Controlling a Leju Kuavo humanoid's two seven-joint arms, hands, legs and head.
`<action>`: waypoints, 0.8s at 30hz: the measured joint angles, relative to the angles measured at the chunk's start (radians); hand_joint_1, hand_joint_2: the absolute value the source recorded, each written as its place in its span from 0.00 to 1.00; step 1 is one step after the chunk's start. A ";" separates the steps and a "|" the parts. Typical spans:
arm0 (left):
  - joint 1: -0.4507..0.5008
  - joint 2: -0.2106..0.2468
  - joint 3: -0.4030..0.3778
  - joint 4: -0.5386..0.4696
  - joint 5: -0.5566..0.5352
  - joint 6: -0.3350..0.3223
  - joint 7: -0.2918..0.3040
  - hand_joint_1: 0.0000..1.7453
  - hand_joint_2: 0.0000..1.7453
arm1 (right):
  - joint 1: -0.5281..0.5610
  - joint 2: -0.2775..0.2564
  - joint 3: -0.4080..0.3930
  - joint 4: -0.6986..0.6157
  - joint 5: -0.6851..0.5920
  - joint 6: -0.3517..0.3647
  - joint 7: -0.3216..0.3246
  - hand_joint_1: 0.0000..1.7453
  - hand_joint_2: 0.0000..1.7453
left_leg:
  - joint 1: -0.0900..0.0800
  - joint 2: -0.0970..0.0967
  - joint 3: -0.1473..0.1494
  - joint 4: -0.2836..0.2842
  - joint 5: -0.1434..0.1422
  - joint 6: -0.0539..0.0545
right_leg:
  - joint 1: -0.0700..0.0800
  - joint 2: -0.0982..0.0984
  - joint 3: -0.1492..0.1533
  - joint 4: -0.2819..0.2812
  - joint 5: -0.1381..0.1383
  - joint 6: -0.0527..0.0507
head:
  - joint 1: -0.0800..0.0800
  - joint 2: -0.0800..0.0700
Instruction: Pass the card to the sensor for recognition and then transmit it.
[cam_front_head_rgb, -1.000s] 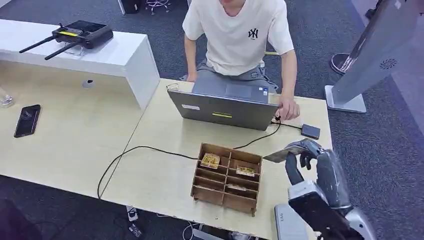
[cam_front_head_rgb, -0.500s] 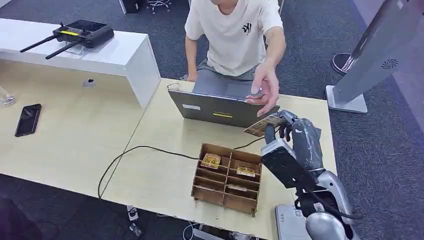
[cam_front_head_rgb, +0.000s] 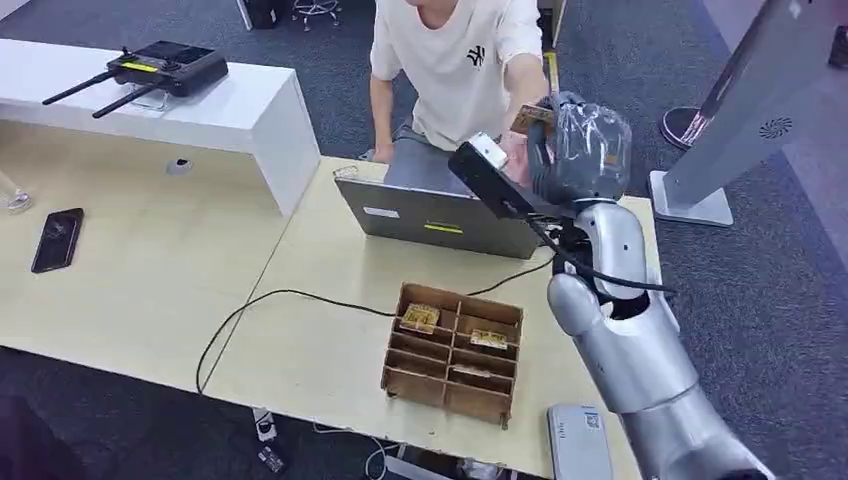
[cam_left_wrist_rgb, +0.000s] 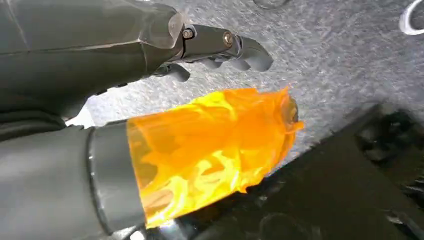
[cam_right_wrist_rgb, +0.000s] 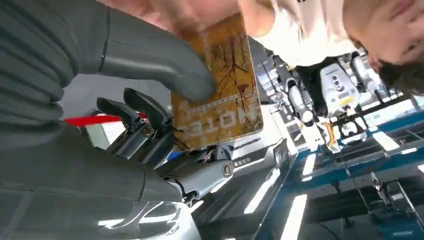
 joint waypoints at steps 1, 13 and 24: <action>0.000 -0.001 -0.002 0.000 0.000 0.000 0.000 0.00 0.00 | 0.000 0.009 0.000 0.016 0.005 0.002 0.001 1.00 1.00 | 0.000 0.000 0.000 0.000 0.000 0.000 | 0.000 0.000 0.000 0.000 0.000 0.000 | 0.000 0.000; -0.001 -0.002 -0.021 0.000 -0.001 0.000 0.000 0.00 0.00 | -0.001 0.050 0.002 0.102 0.040 0.013 0.009 1.00 1.00 | -0.001 0.000 -0.003 0.000 0.000 0.000 | 0.000 0.000 -0.002 -0.001 0.000 0.000 | 0.000 0.000; -0.001 -0.002 -0.023 0.000 -0.001 0.001 0.000 0.00 0.00 | 0.000 0.051 -0.005 0.134 0.072 0.027 0.013 0.00 1.00 | 0.000 0.000 -0.003 0.000 0.000 0.000 | 0.000 0.000 -0.003 0.000 0.000 0.000 | 0.000 0.000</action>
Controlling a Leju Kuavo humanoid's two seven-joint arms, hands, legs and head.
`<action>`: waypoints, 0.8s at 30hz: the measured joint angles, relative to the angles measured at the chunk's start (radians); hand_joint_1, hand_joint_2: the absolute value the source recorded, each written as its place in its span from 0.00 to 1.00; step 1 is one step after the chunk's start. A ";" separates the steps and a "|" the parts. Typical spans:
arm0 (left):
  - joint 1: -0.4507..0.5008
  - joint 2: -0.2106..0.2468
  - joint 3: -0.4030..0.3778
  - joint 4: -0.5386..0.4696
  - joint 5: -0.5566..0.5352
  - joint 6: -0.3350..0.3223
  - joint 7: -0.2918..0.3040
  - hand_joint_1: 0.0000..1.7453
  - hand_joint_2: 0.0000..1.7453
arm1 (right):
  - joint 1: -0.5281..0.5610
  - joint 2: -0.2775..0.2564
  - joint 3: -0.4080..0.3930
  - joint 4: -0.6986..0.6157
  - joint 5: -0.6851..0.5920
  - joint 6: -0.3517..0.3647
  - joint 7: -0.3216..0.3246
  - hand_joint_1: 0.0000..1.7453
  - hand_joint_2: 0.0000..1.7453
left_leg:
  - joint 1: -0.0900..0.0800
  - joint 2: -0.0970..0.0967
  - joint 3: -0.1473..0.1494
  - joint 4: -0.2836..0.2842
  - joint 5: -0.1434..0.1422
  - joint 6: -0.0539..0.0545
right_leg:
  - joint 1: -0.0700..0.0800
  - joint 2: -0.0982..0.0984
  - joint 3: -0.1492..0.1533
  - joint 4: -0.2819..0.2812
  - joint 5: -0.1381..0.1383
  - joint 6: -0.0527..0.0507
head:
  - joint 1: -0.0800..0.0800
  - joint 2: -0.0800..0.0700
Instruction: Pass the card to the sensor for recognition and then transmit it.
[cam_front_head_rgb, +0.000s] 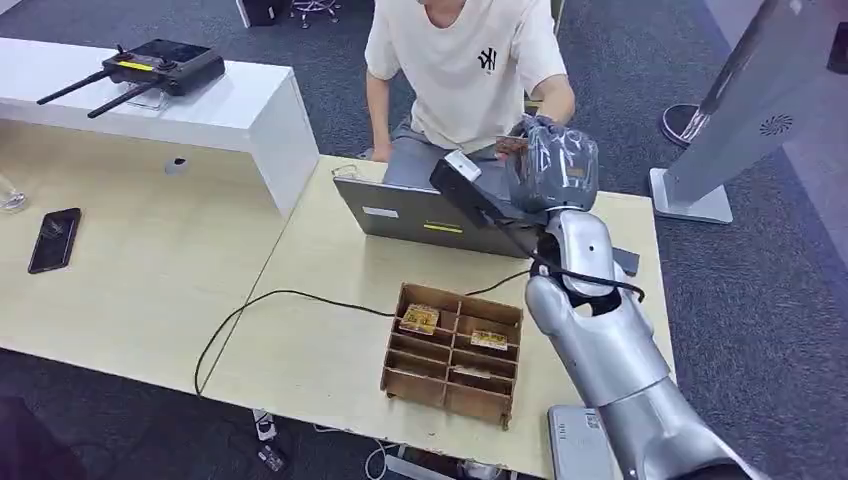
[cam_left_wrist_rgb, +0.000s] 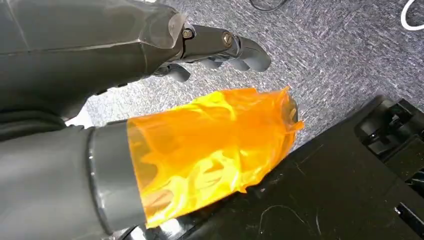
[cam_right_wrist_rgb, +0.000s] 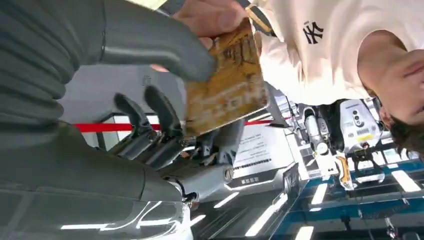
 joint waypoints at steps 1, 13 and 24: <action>0.000 0.000 0.000 0.000 0.000 0.000 0.000 0.00 0.00 | 0.000 0.000 0.000 0.002 0.003 0.002 0.002 0.00 1.00 | 0.000 0.000 0.000 0.000 0.000 0.000 | 0.000 0.000 0.000 0.000 0.000 0.000 | 0.000 0.000; 0.004 0.000 0.000 0.000 0.010 0.011 -0.004 0.00 0.00 | 0.030 0.006 -0.013 -0.043 -0.076 -0.031 -0.047 0.00 1.00 | 0.000 0.000 0.000 0.000 0.000 0.000 | 0.000 0.000 0.000 0.000 0.000 0.000 | 0.000 0.000; 0.026 0.000 0.015 0.000 0.043 0.046 -0.026 0.00 0.00 | 0.159 0.013 -0.091 -0.318 -0.438 -0.080 -0.185 0.00 1.00 | 0.000 0.000 0.000 0.000 -0.001 0.000 | 0.000 0.000 0.000 0.000 0.000 0.000 | 0.000 0.000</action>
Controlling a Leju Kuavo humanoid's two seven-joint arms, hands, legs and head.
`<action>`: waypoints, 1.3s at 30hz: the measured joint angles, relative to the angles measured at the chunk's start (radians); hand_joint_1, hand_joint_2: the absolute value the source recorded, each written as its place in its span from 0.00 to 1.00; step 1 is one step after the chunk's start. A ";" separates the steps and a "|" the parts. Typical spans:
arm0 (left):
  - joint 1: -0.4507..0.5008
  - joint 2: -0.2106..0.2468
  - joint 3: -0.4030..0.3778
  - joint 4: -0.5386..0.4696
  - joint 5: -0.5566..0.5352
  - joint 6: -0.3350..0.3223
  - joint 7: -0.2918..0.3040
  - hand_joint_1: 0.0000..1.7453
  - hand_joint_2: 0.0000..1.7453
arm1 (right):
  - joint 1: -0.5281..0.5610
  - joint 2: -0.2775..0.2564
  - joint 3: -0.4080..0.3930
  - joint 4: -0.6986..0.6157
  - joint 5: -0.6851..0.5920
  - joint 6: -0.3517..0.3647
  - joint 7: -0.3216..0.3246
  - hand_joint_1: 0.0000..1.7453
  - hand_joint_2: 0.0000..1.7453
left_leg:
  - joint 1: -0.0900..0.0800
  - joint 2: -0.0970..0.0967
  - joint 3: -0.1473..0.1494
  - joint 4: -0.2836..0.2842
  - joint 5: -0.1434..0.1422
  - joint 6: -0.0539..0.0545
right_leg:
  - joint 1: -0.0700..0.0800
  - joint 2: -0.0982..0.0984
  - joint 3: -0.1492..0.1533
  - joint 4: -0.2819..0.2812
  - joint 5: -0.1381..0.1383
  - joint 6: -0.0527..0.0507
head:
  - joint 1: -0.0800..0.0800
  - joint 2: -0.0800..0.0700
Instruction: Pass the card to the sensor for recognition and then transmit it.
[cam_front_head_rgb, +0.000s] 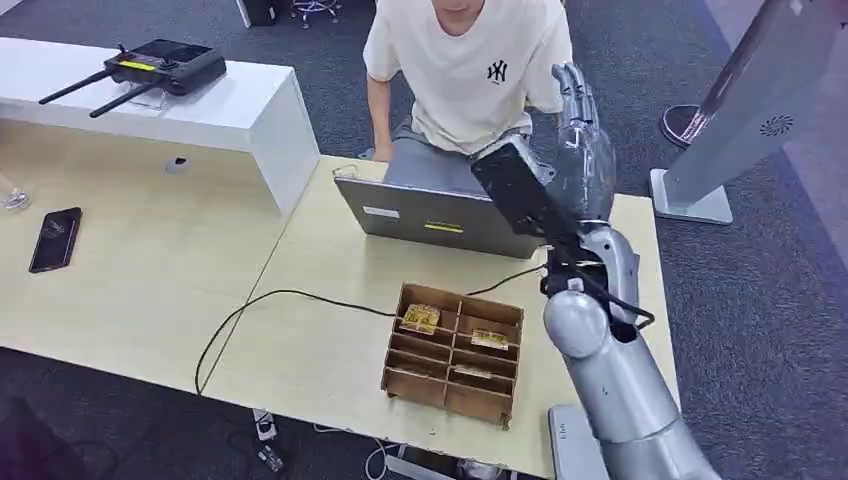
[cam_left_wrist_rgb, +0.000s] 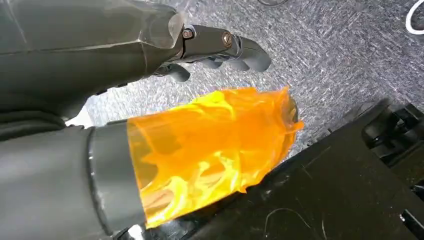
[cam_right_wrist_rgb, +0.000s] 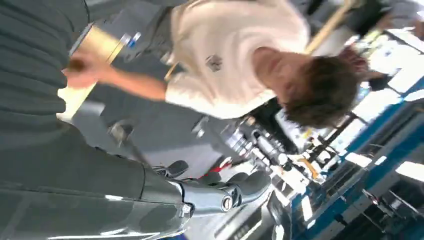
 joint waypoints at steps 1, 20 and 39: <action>0.003 0.000 0.005 0.000 0.004 0.005 -0.001 0.00 0.00 | 0.019 0.001 -0.006 -0.041 -0.046 -0.003 -0.012 0.00 1.00 | 0.000 0.000 0.000 0.000 0.000 0.000 | 0.000 0.000 0.000 0.000 0.000 0.000 | 0.000 0.000; 0.049 -0.010 0.091 0.000 0.084 0.065 -0.048 0.00 0.00 | 0.563 -0.075 -0.034 -0.540 -0.494 0.033 -0.257 0.00 1.00 | 0.000 0.000 0.000 0.000 -0.003 0.001 | 0.000 -0.001 0.000 -0.001 -0.002 0.000 | 0.000 0.000; 0.060 -0.017 0.143 0.000 0.097 0.080 -0.051 0.00 0.00 | 0.757 -0.242 0.170 -0.482 -0.167 -0.079 -0.211 1.00 1.00 | 0.000 0.000 0.000 0.000 -0.004 0.001 | 0.000 0.000 0.000 -0.001 -0.003 0.001 | 0.000 0.000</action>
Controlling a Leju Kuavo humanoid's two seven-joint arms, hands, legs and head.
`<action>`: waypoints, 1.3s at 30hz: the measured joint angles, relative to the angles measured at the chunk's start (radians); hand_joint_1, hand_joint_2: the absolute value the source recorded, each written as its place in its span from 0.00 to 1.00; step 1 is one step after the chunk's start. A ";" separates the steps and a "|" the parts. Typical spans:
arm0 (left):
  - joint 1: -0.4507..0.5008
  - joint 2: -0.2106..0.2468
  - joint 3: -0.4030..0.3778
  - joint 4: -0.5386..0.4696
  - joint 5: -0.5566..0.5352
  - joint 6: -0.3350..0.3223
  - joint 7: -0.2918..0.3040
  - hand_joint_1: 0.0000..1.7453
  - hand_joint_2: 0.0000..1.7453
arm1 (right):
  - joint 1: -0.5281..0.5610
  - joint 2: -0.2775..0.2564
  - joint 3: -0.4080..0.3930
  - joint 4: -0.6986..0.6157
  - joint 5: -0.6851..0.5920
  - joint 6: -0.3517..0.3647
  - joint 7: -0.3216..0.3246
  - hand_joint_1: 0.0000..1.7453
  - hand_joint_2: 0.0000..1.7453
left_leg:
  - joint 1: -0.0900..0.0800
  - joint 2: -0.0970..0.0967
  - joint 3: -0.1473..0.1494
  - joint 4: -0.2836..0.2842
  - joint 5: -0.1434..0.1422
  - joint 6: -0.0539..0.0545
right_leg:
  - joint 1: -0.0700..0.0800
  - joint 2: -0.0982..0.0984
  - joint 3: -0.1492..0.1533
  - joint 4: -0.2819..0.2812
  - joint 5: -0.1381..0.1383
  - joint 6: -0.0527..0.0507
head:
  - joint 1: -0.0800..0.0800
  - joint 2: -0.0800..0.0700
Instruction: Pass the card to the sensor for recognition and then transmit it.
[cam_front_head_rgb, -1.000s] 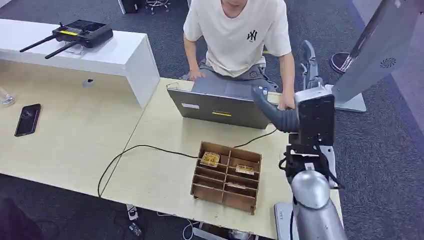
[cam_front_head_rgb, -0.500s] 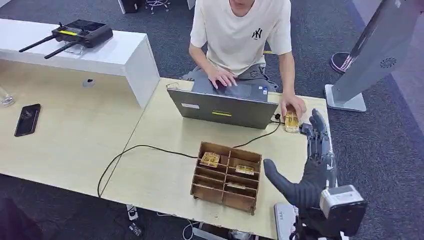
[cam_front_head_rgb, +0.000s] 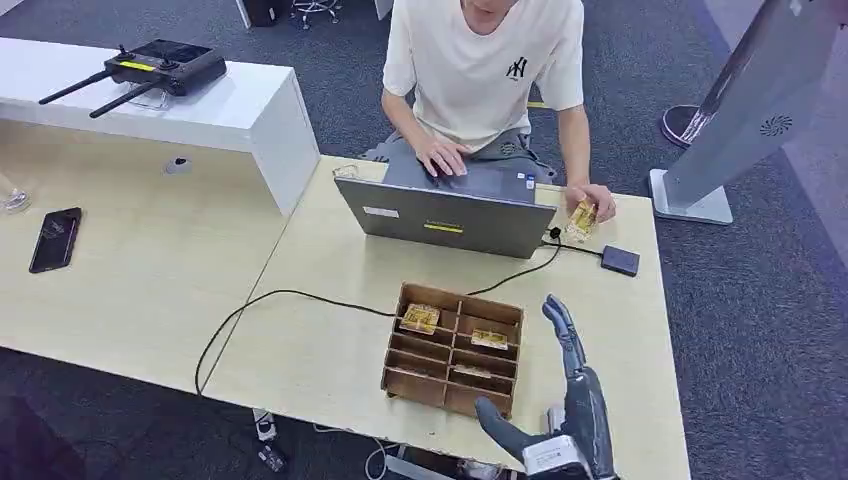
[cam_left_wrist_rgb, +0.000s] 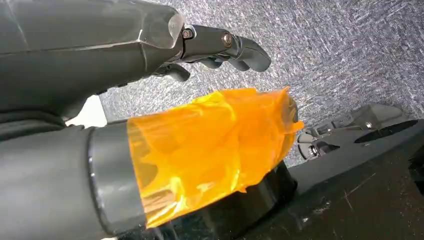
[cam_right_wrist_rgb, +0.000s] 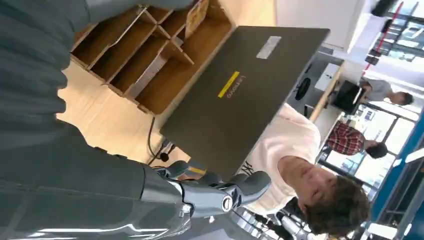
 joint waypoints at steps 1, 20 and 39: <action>0.000 0.000 0.000 0.000 -0.004 0.000 0.000 0.00 0.00 | -0.008 0.000 0.010 0.015 0.021 -0.002 0.002 1.00 1.00 | 0.000 0.000 0.000 0.000 0.000 0.000 | 0.000 0.000 0.000 0.000 0.000 0.000 | 0.000 0.000; -0.002 0.003 0.000 0.000 -0.039 -0.005 0.002 0.00 0.00 | -0.097 0.000 0.120 0.214 0.337 -0.092 0.101 0.24 1.00 | 0.000 0.000 0.000 0.000 0.000 0.000 | 0.000 0.000 0.000 0.000 0.000 0.000 | 0.000 0.000; -0.003 0.003 -0.005 0.000 -0.062 -0.014 0.002 0.00 0.00 | -0.136 0.000 0.122 0.306 0.525 -0.129 0.220 0.59 1.00 | 0.000 0.000 0.000 0.000 0.000 0.000 | 0.000 0.000 0.000 0.000 0.000 0.000 | 0.000 0.000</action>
